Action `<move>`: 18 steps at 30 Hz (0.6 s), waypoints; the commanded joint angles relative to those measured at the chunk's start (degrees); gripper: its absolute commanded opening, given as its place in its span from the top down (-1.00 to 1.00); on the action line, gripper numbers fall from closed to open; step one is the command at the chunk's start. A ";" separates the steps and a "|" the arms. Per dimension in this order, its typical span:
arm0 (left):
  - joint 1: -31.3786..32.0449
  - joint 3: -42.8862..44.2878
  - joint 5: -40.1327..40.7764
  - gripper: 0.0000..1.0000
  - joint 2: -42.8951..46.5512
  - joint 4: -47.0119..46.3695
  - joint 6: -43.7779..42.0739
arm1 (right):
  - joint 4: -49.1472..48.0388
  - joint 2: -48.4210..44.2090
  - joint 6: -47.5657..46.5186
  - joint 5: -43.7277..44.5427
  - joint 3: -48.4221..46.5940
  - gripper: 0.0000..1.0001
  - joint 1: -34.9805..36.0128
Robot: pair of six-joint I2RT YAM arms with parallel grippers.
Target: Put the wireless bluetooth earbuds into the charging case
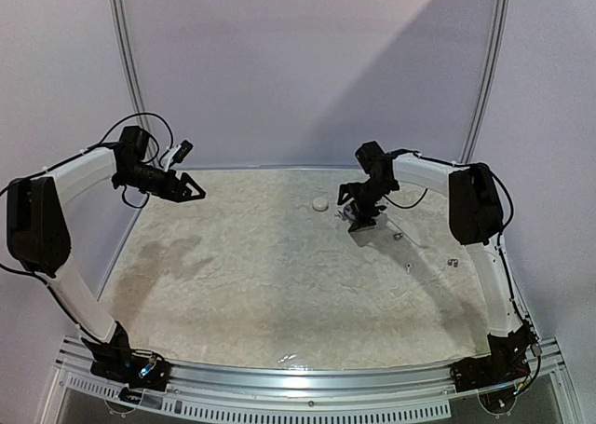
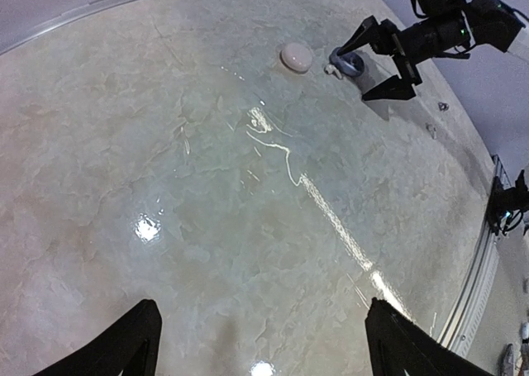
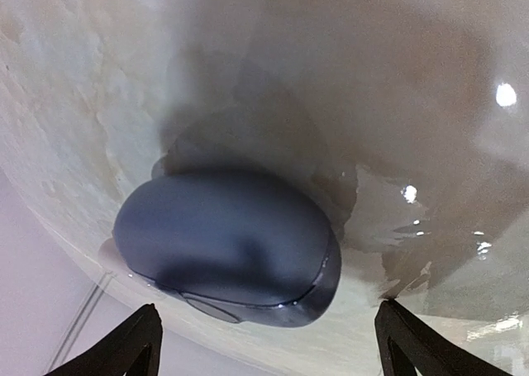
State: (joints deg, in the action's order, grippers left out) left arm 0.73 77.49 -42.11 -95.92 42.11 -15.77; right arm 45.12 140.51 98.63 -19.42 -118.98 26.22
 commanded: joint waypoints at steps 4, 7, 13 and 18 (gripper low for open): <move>-0.64 -1.57 -0.96 -0.75 -0.06 -0.84 0.64 | -5.57 -0.63 12.59 1.48 1.35 -0.79 -0.92; -0.64 -1.82 -0.81 -0.75 0.11 -0.60 0.73 | -5.94 -0.63 14.73 1.33 2.05 -0.79 -1.57; -0.73 -1.66 -0.35 -0.76 0.14 -0.45 0.57 | -7.83 -1.21 16.99 0.43 4.03 -0.74 -2.61; -0.73 -1.39 -0.37 -0.76 -0.12 -0.53 0.58 | -7.73 -0.66 17.46 -0.05 4.22 -0.59 -2.83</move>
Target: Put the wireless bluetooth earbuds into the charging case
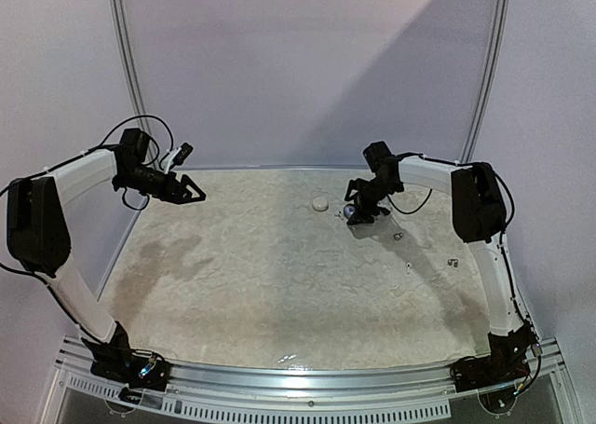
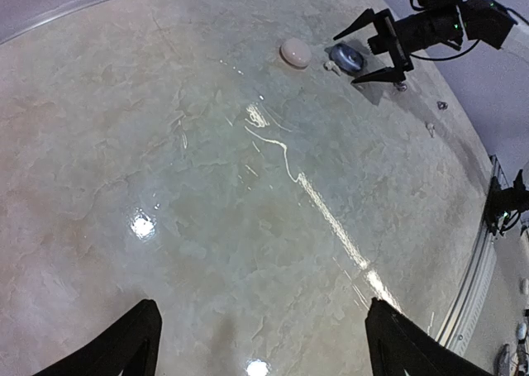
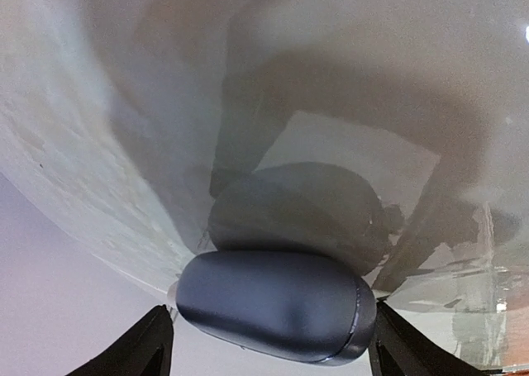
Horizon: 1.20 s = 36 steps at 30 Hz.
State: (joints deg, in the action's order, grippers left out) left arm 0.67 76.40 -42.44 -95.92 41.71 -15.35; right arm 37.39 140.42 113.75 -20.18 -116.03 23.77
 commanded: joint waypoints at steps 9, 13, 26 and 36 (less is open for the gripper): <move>-1.96 -0.29 0.05 -0.76 -0.28 0.04 -0.35 | -0.84 -2.46 0.77 0.88 5.59 -0.30 -0.79; -1.98 -0.21 -0.19 -0.75 -0.30 0.04 -0.29 | -2.48 -4.35 0.08 1.11 8.71 -0.15 -0.95; -2.00 -0.13 -0.49 -0.75 -0.15 -0.30 -0.03 | -3.50 -9.10 -8.61 0.37 18.11 -0.02 -0.93; -1.98 -0.15 -0.48 -0.75 0.21 0.47 -0.75 | -5.38 -15.50 -12.46 1.07 28.22 -0.07 -1.70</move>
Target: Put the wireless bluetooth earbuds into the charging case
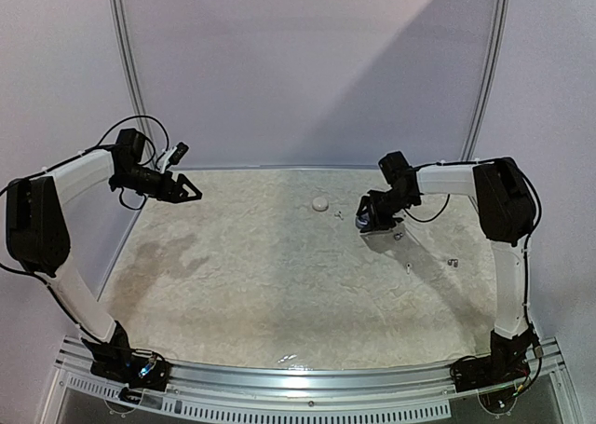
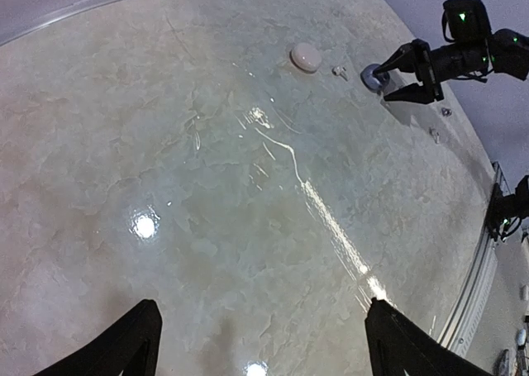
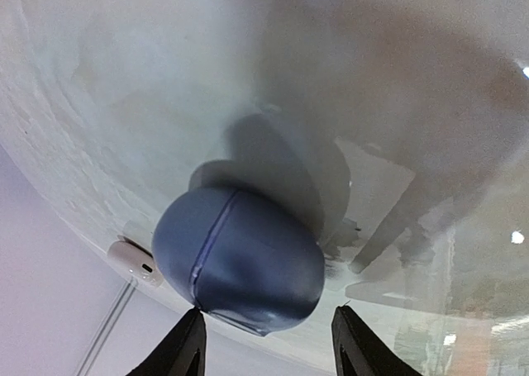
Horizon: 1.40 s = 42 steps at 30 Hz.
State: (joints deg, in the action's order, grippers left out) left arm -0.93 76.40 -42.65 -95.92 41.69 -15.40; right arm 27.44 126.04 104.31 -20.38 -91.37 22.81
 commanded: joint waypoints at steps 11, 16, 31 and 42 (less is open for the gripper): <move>-0.39 -0.20 -0.50 -0.75 -0.36 0.33 -0.62 | 19.99 2.97 -24.43 3.01 -13.10 -0.20 -0.93; -0.39 -0.13 -0.82 -0.75 -0.94 0.25 -0.39 | 22.89 1.11 -26.75 8.63 -14.22 -0.44 -1.09; -0.39 0.74 -0.59 -0.75 -1.44 0.98 -1.01 | 31.27 11.58 -21.46 6.72 -25.70 -0.71 -1.88; -0.39 0.59 0.13 -0.75 -1.21 1.31 -2.04 | 29.34 13.30 -17.52 5.12 -25.51 -0.64 -1.91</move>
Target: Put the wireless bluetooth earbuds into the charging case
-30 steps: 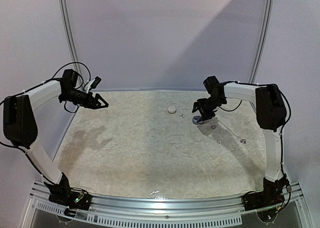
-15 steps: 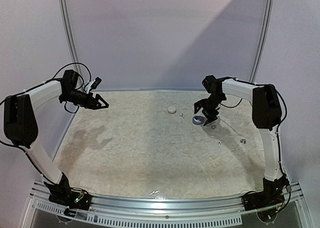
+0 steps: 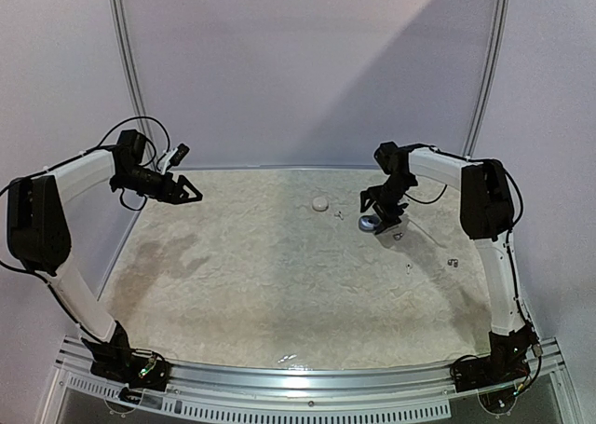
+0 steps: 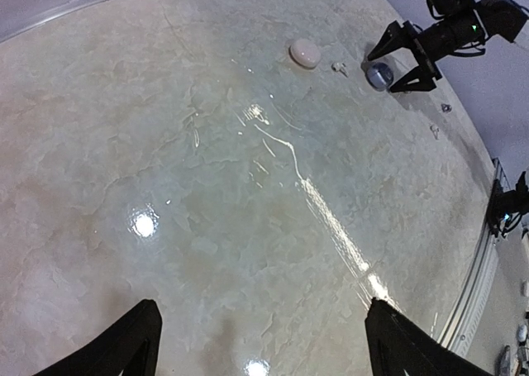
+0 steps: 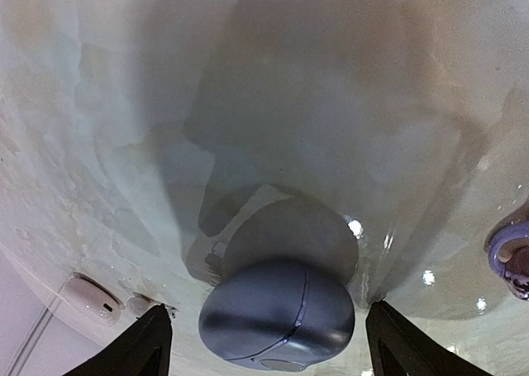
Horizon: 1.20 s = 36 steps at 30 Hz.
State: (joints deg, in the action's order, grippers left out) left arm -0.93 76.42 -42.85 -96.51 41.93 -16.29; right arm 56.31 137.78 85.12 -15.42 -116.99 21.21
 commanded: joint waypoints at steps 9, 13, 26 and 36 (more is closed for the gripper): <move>-0.39 0.34 0.05 -0.76 -0.70 0.34 -0.89 | 1.32 1.29 1.65 0.48 0.47 -0.17 -0.43; -0.39 0.22 -0.04 -0.75 -0.54 0.34 -0.93 | -0.55 0.22 1.41 0.12 3.00 0.04 -0.39; -0.39 0.22 -0.35 -0.76 -0.26 0.16 -0.57 | -2.27 -1.31 -0.16 -0.90 4.99 -0.14 -0.31; -0.39 -0.27 -0.03 -0.75 0.58 0.69 -1.24 | 0.38 -0.62 -2.63 -0.38 5.14 -0.06 1.12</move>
State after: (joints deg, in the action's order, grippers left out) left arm -0.93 76.42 -42.87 -96.51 41.89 -16.51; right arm 52.53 135.83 84.31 -17.08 -113.27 21.23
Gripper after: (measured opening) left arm 0.878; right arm 0.551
